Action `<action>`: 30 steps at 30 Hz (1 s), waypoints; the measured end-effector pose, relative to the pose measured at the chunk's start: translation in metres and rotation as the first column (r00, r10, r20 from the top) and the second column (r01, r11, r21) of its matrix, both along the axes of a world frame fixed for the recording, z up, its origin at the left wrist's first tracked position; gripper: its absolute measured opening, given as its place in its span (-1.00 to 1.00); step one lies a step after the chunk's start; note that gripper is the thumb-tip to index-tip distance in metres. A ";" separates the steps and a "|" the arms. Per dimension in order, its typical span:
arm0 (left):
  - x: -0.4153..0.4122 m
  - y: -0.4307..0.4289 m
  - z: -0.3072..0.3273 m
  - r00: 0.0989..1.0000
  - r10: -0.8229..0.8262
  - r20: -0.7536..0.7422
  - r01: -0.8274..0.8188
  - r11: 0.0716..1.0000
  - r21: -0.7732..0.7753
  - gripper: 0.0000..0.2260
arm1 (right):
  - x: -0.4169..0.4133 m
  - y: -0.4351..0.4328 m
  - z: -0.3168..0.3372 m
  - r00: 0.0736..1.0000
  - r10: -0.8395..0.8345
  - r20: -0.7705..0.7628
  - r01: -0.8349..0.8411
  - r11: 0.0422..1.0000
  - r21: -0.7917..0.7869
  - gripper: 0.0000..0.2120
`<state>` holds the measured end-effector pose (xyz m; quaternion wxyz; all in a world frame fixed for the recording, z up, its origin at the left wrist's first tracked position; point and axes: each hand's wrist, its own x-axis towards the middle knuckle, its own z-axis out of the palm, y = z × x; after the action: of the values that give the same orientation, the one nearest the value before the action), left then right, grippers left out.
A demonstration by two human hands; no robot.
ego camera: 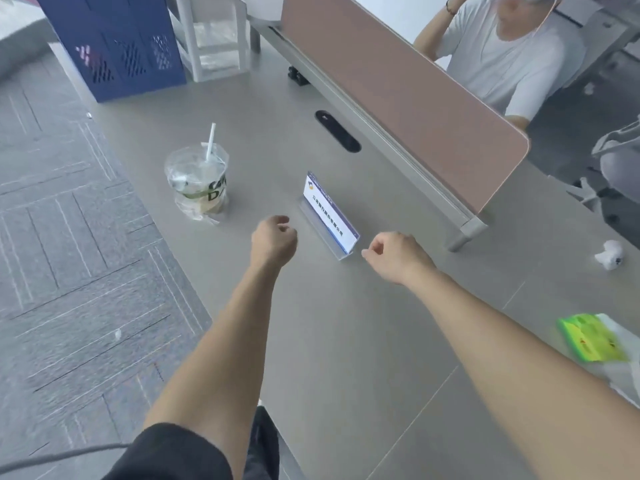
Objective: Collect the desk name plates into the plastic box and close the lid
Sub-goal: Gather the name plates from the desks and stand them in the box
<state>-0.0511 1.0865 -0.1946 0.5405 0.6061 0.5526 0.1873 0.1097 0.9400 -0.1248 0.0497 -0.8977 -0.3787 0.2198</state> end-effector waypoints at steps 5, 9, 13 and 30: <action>0.058 0.052 -0.007 0.975 -0.162 -0.151 0.187 0.966 0.176 -0.55 | 0.010 0.052 -0.020 0.990 0.007 0.137 0.018 0.983 -0.181 -0.79; 0.086 0.091 -0.019 0.950 -0.258 -0.177 0.295 0.927 0.230 -0.38 | 0.016 0.084 -0.035 0.990 0.012 0.143 0.029 0.960 -0.279 -0.78; 0.102 0.106 -0.029 0.840 -0.441 -0.316 0.531 0.789 0.310 -0.26 | 0.021 0.107 -0.049 0.994 0.016 0.109 0.018 0.952 -0.307 -0.83; 0.129 0.097 0.000 0.663 -0.595 -0.455 0.724 0.664 0.187 -0.68 | 0.064 0.066 -0.039 0.972 0.081 0.222 -0.029 0.973 -0.230 -0.86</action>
<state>0.0774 1.1840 -0.1948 0.3442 0.8761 0.3349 -0.0423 0.1735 1.0065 -0.1635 -0.1027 -0.9060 -0.3793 0.1574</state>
